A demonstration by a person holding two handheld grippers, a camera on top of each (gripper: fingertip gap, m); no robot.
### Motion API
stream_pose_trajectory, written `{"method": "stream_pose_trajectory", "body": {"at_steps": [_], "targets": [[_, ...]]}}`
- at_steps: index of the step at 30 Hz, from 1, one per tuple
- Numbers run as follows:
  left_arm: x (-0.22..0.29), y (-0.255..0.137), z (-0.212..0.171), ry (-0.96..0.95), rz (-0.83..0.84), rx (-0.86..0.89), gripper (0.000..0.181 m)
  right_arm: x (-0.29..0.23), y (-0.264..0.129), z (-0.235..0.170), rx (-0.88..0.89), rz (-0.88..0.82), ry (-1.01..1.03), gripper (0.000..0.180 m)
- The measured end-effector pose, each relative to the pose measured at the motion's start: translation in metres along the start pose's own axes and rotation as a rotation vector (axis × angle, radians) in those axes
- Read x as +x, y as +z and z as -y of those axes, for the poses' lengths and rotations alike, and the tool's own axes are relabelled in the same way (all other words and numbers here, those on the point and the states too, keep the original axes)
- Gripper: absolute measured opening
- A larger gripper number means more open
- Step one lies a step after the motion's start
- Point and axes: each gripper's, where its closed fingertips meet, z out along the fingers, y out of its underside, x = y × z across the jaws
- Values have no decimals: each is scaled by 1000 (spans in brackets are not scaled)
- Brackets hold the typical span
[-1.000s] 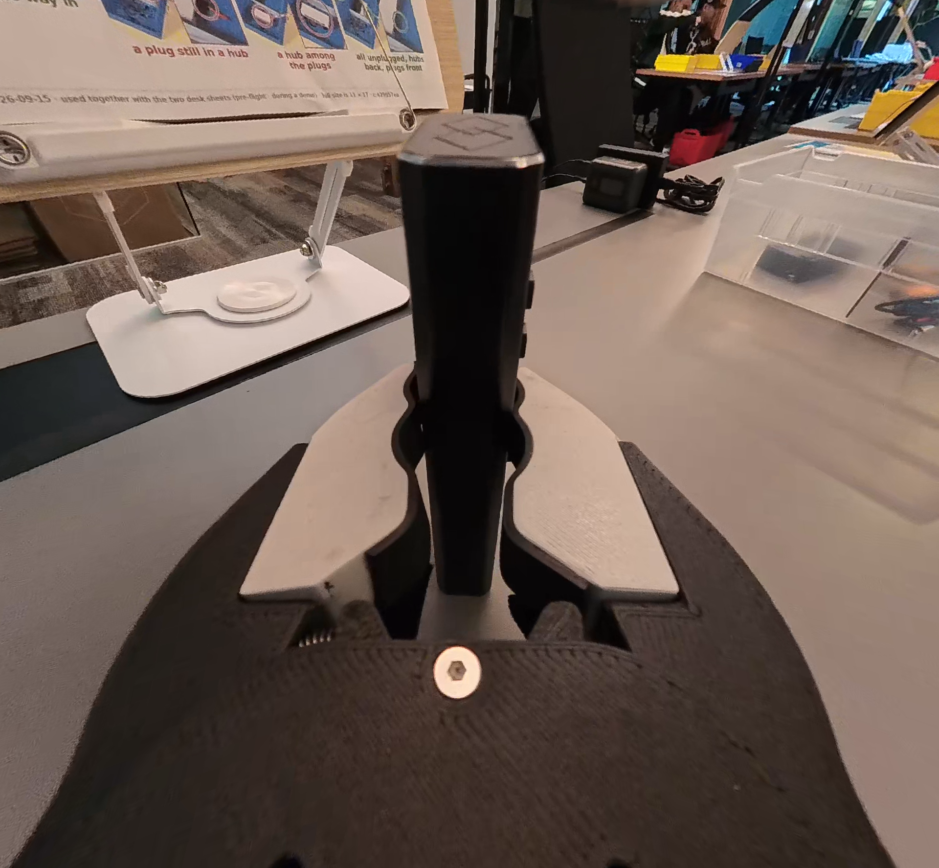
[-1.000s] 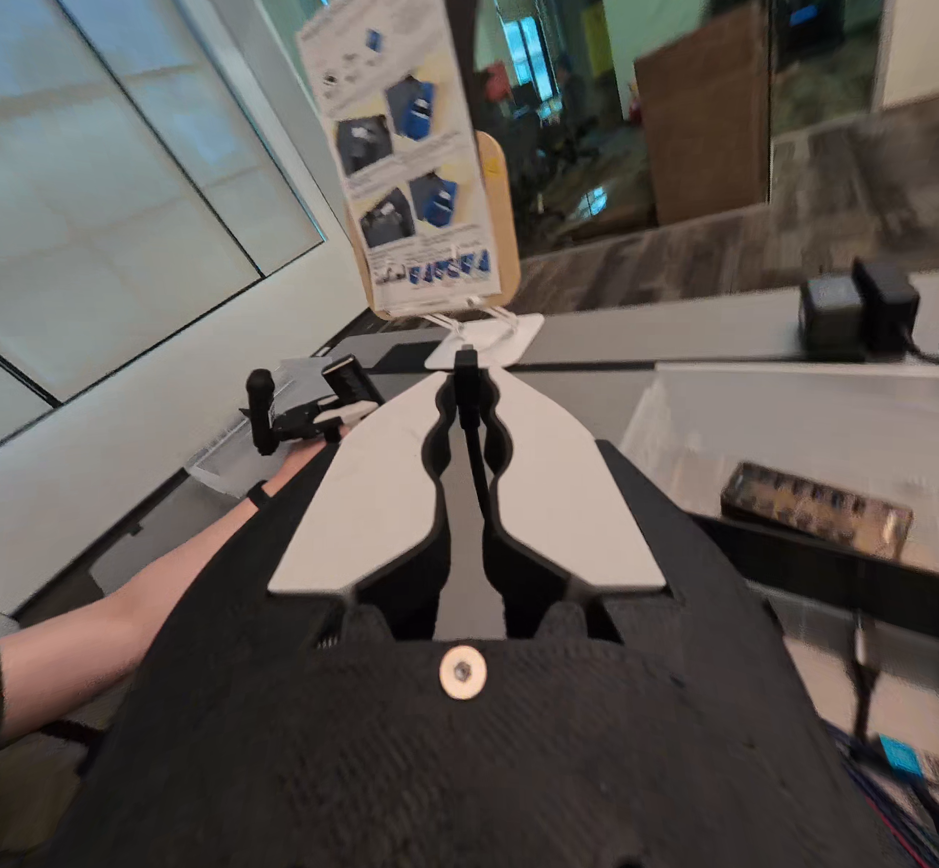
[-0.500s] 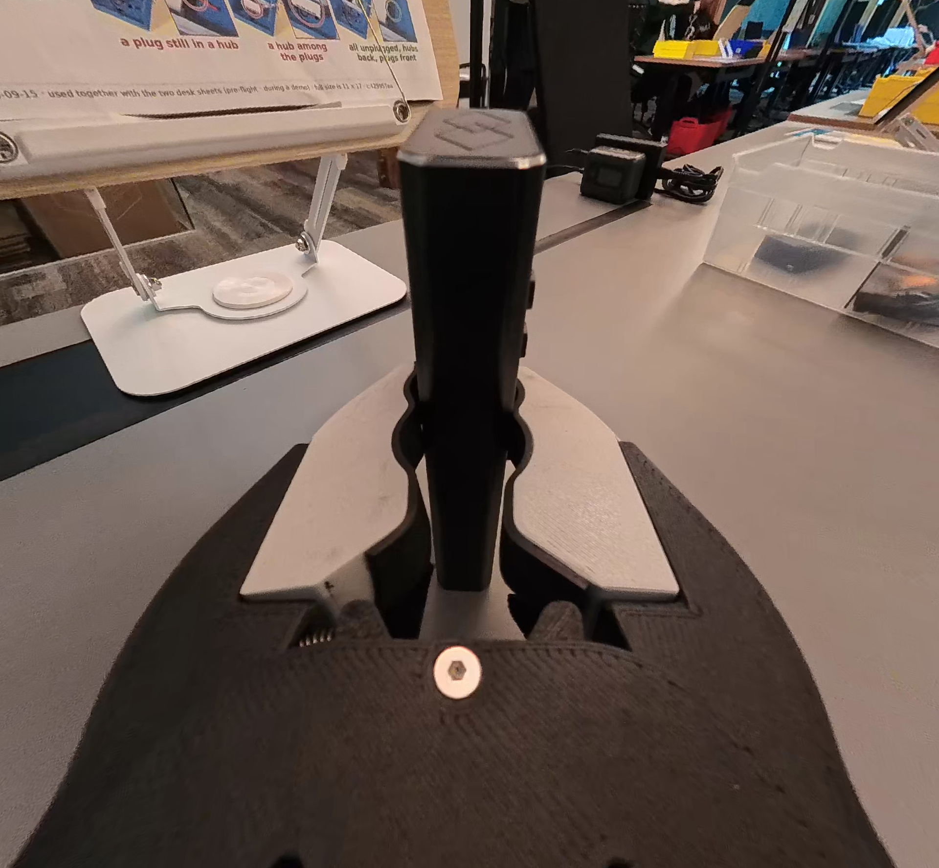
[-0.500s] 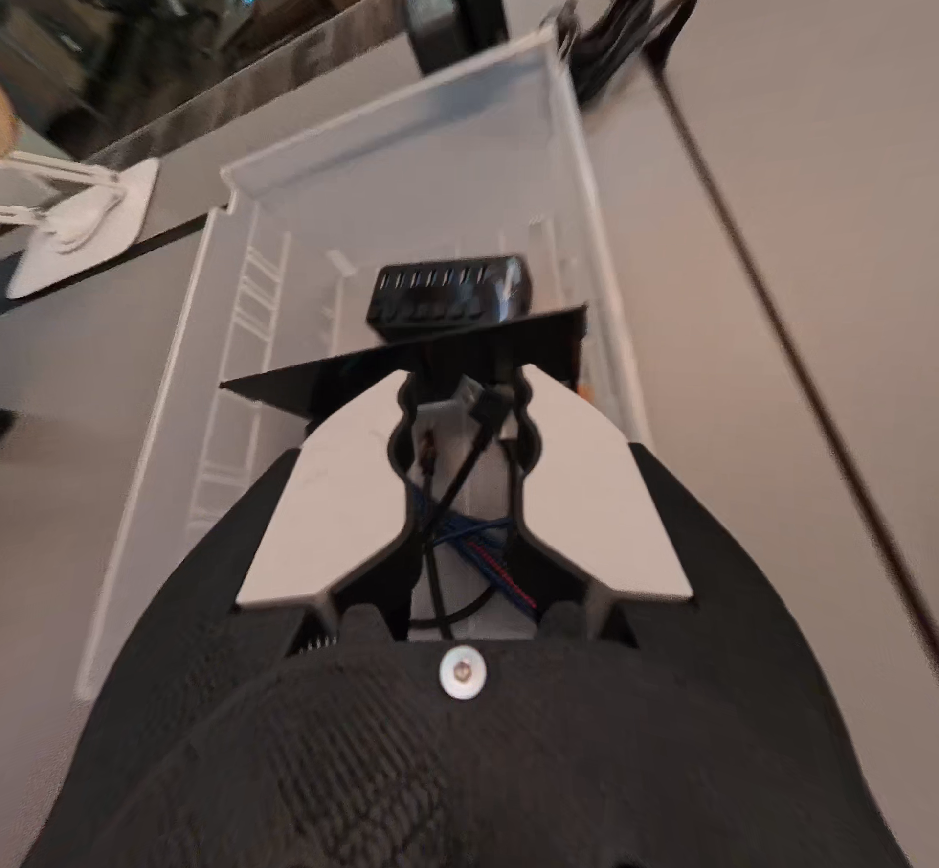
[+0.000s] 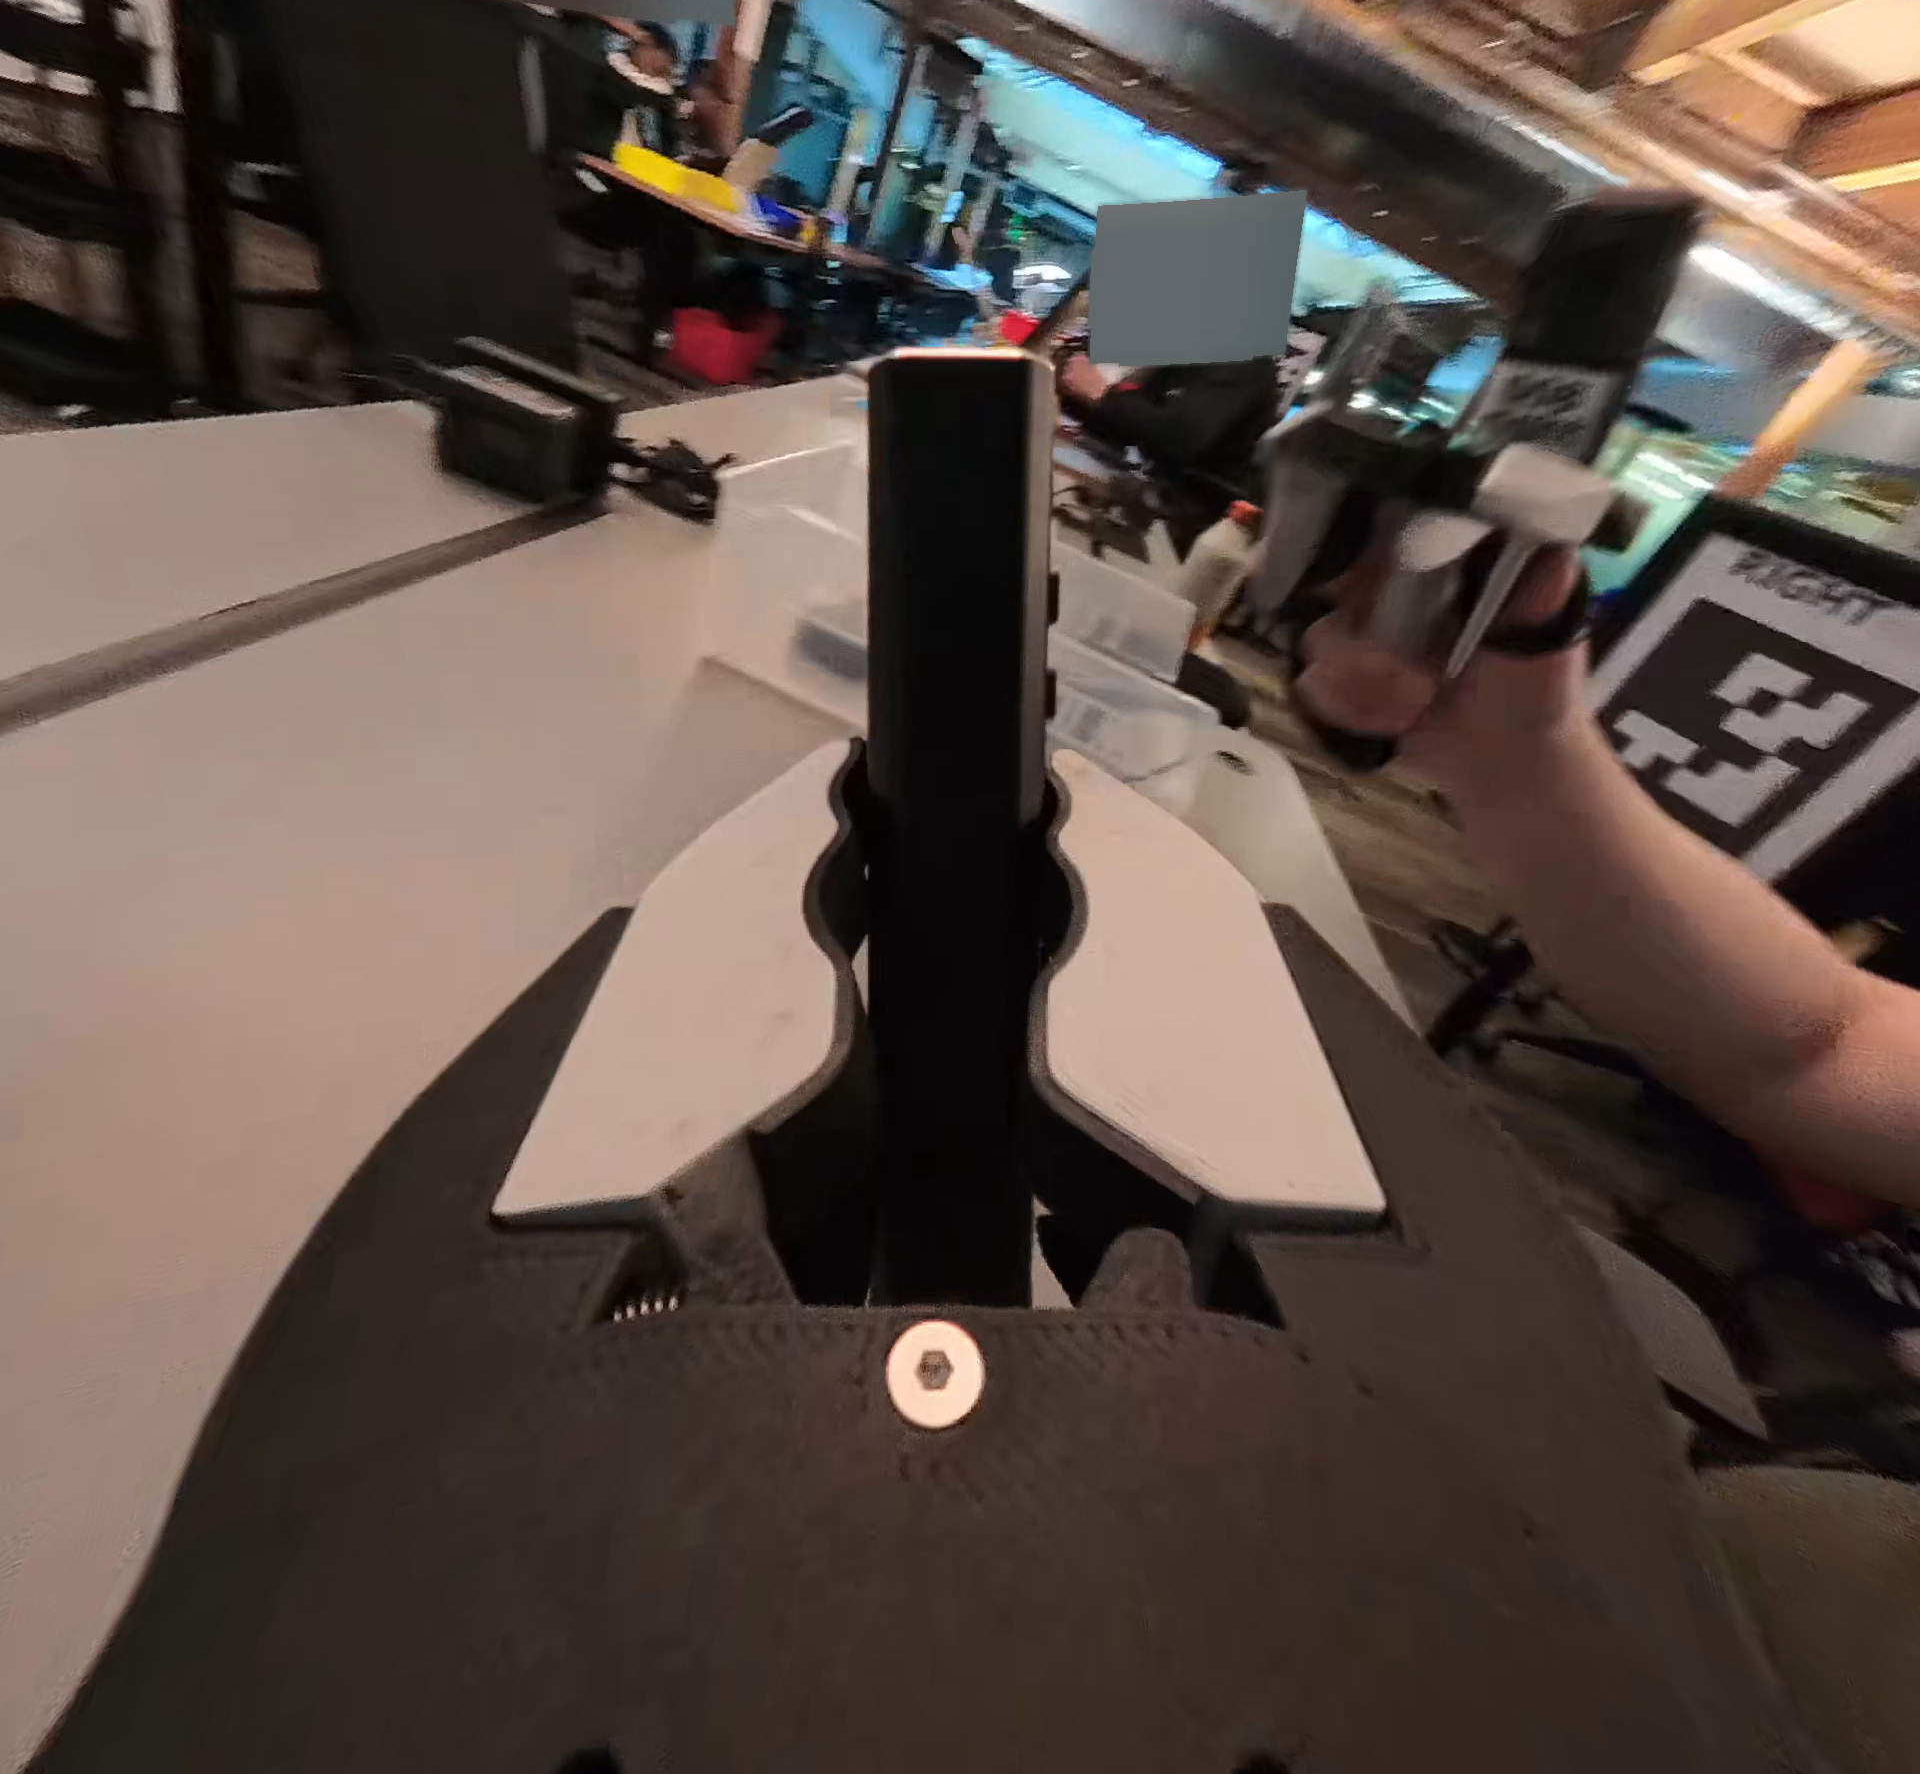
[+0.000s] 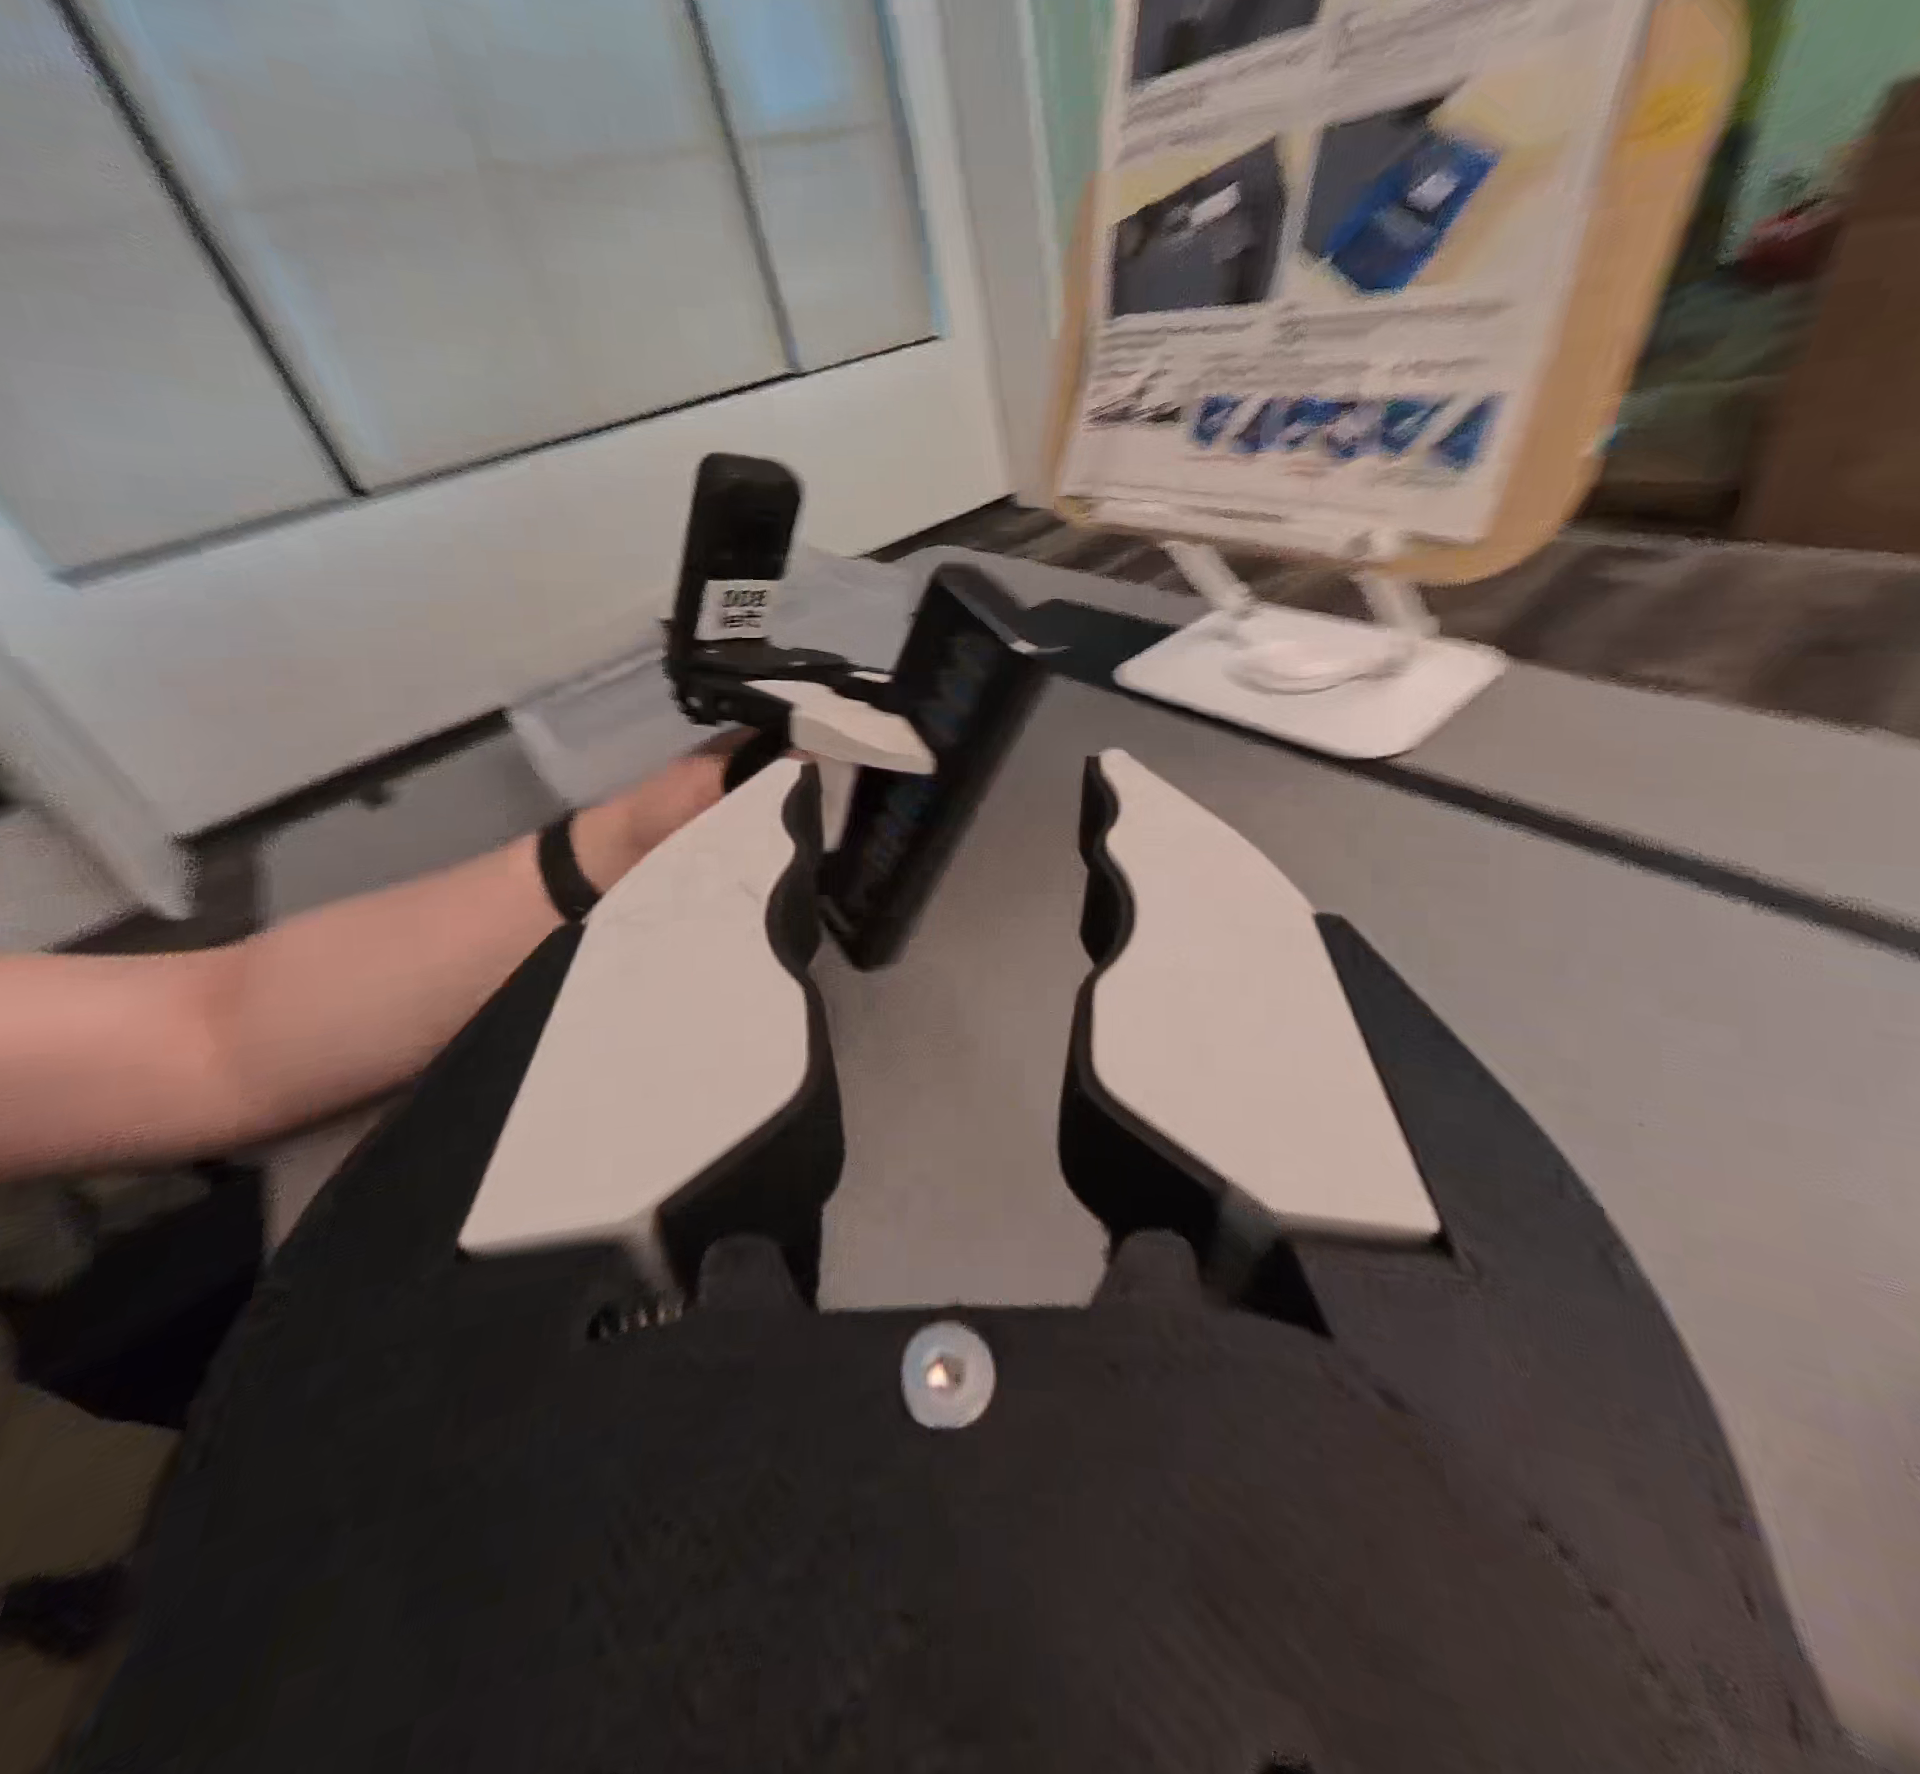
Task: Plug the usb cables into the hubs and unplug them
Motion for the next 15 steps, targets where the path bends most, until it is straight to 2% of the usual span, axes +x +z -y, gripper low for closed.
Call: {"method": "stream_pose_trajectory", "body": {"at_steps": [4, 8, 9, 11, 15], "targets": [[36, 9, 4, 12, -149, -1, 27, -13, 50, -26, 45, 118, 202, 58], [52, 13, 1, 10, -221, -53, 27, -25, 74, -17, 122, 293, 342, 60], [55, 14, 0, 12, -230, -54, 27, -29, 79, -18, 104, 329, 356, 56], [62, 15, -1, -22, -284, -56, 27, -31, 87, -24, 44, 328, 325, 31], [68, 14, 9, -108, -360, 11, 30, -33, 82, -12, 32, 269, 199, 27]]}}
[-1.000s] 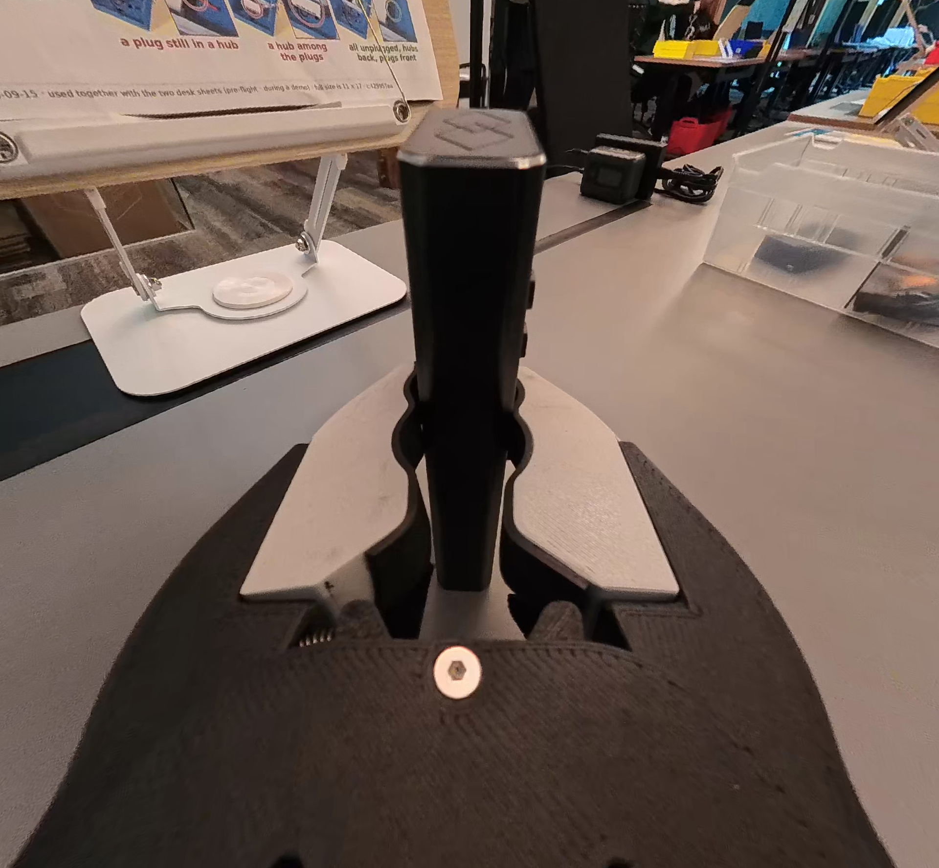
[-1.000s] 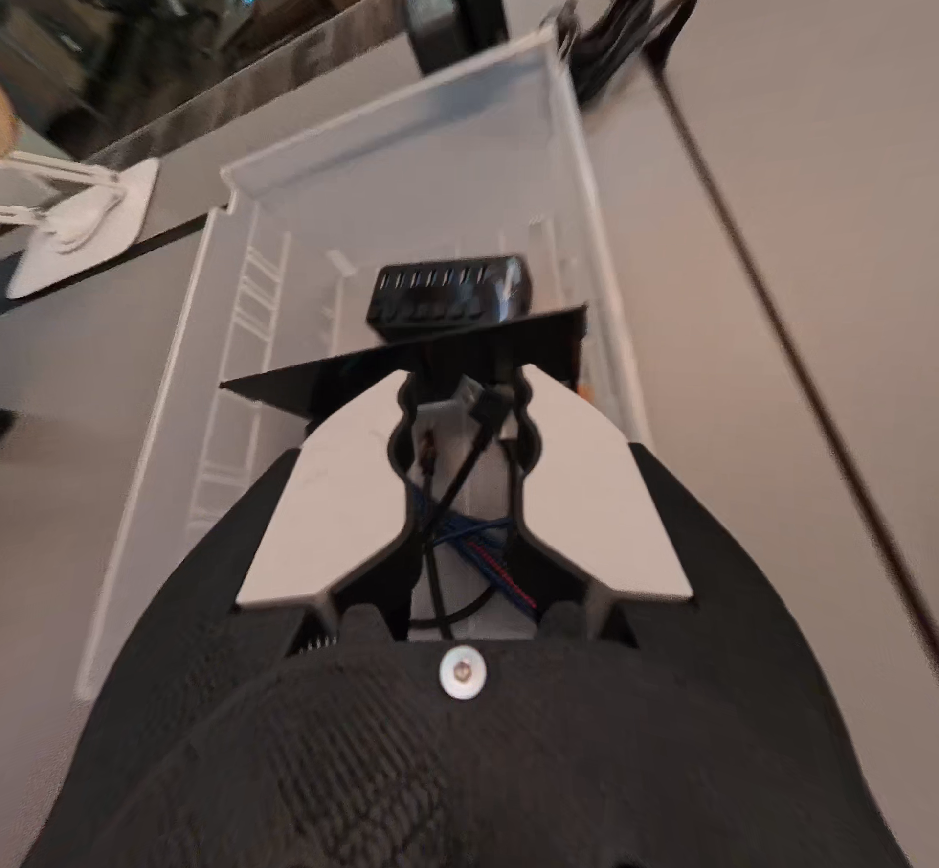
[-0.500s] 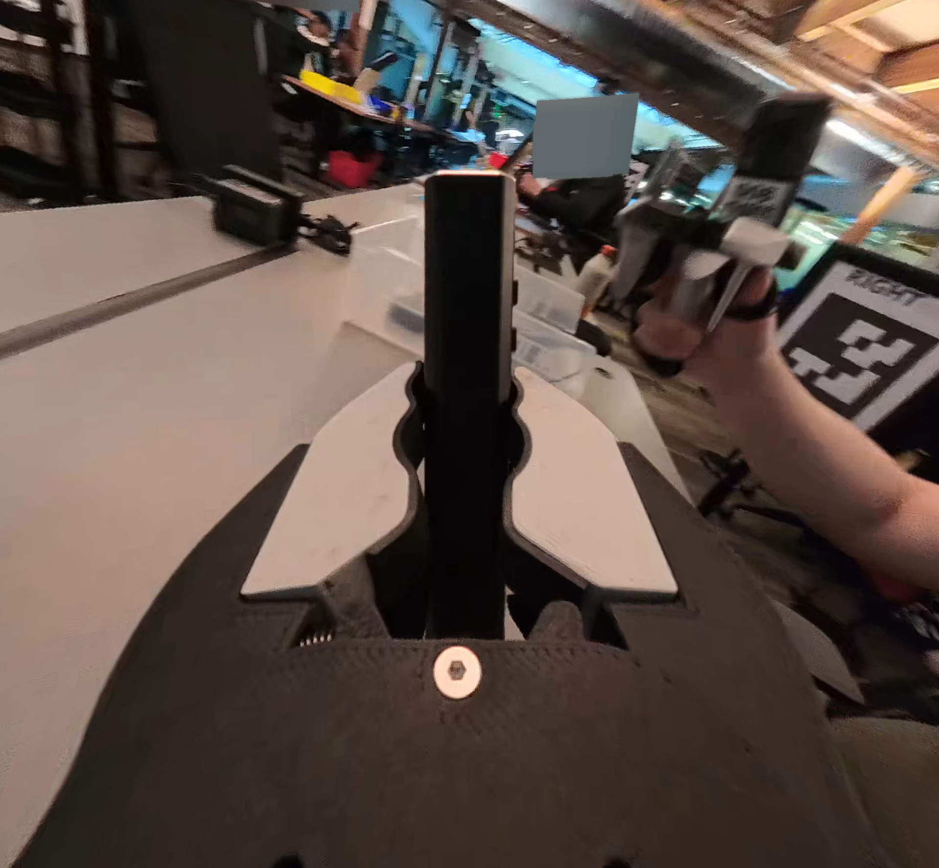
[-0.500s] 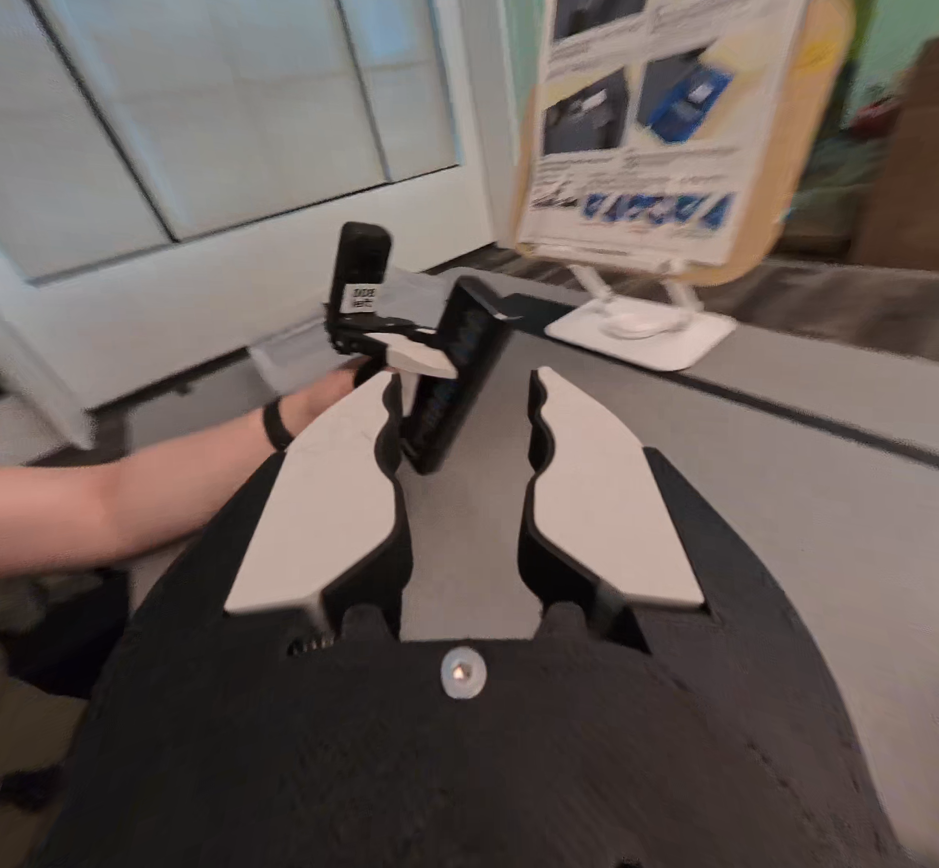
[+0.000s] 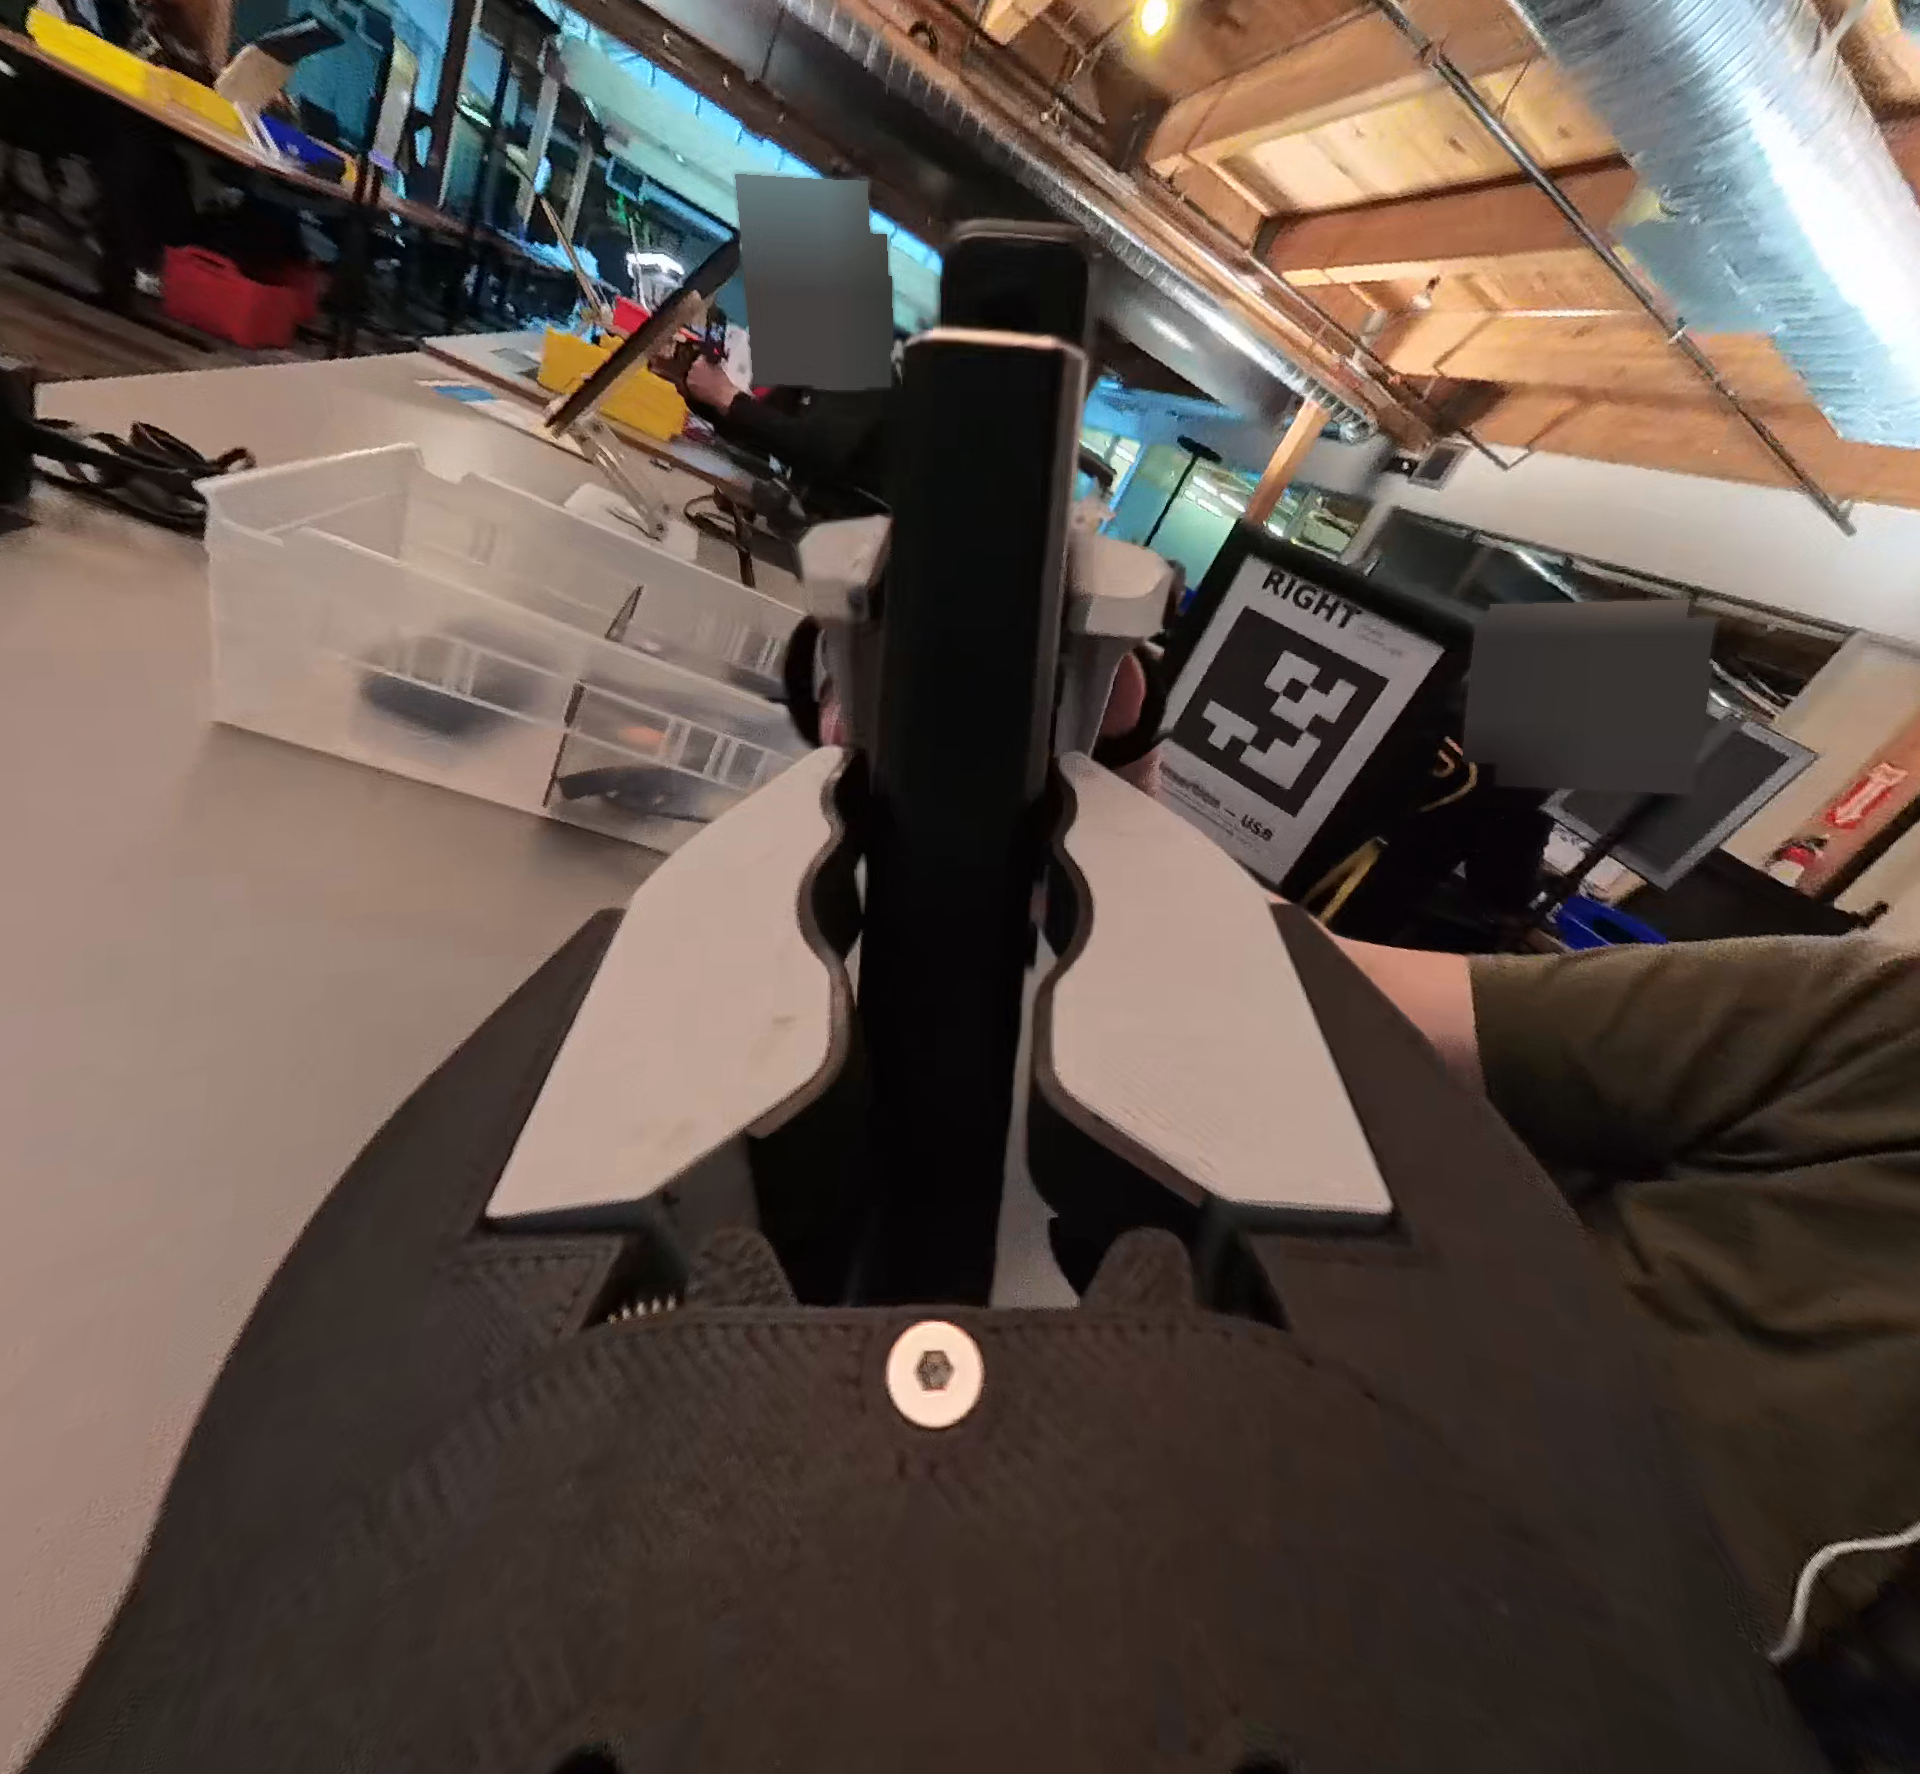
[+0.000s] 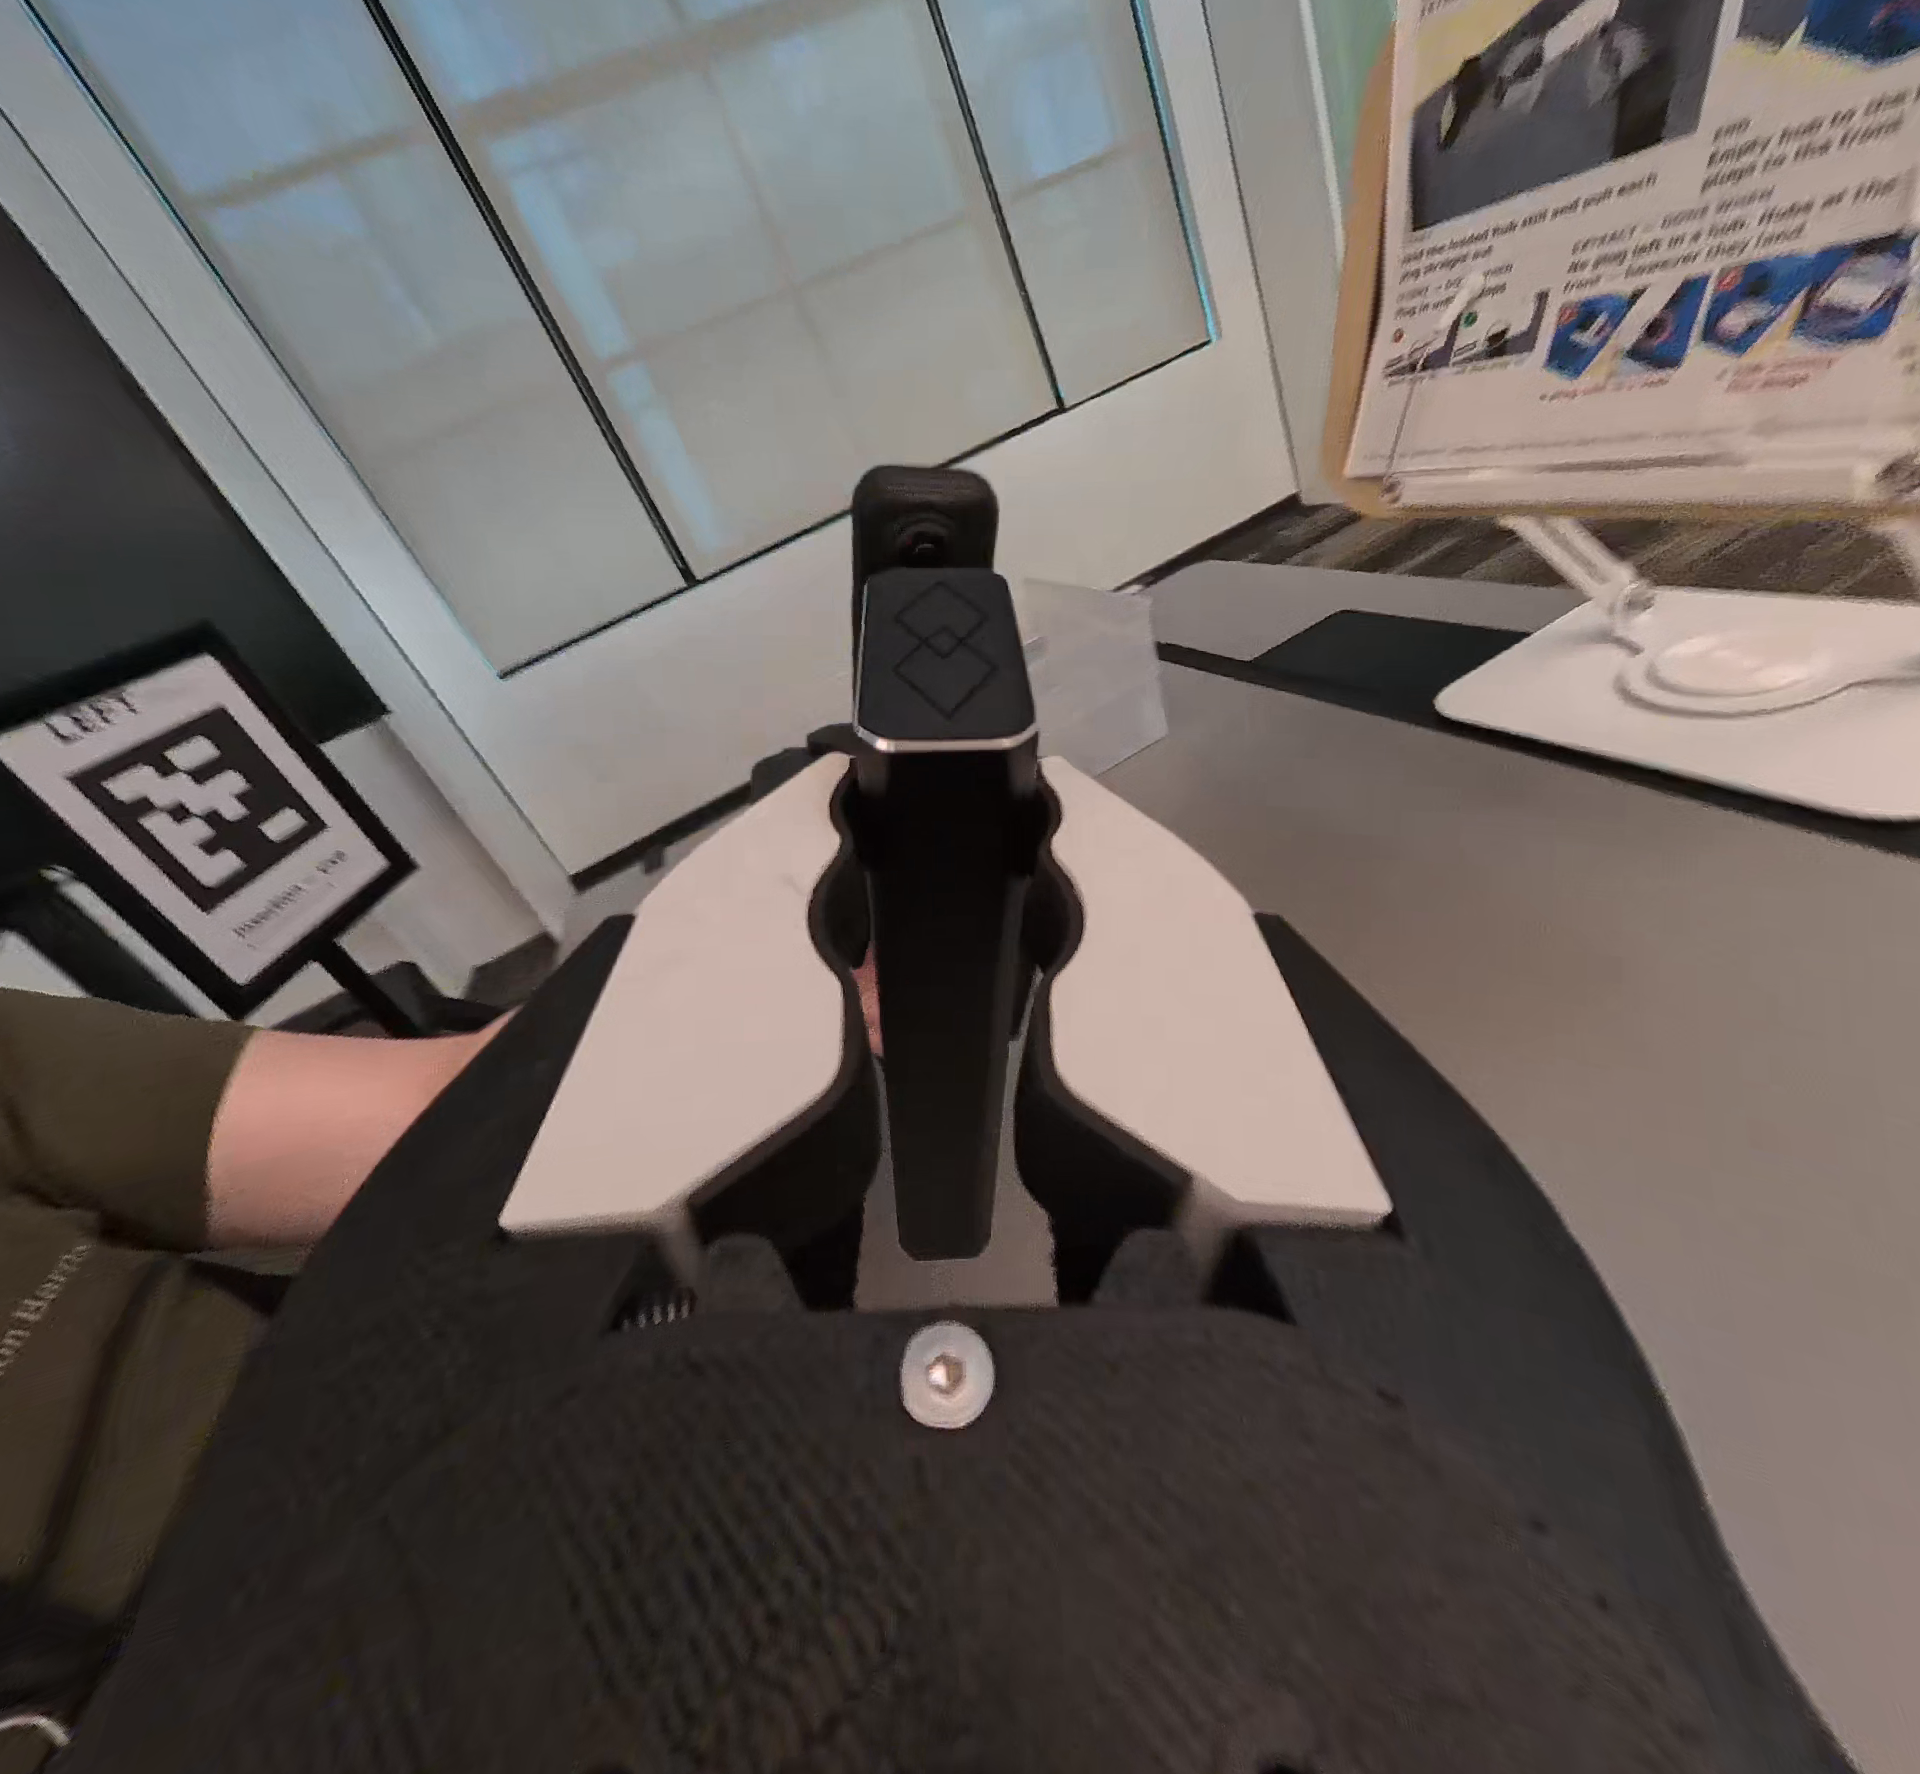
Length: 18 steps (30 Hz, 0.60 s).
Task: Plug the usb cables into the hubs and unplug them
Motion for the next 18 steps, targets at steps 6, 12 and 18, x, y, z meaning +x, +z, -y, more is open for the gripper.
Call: {"method": "stream_pose_trajectory", "body": {"at_steps": [6, 12, 18], "targets": [[-25, -32, 14, 127, 209, -5, 45, 28, -63, 89, -29, -234, -227, 27], [-9, -50, 34, 84, 157, 28, 32, 125, -172, 127, -599, -635, -740, 28], [11, -56, 47, 146, 155, 21, 28, 219, -254, 35, -1258, -667, -609, 27]]}}
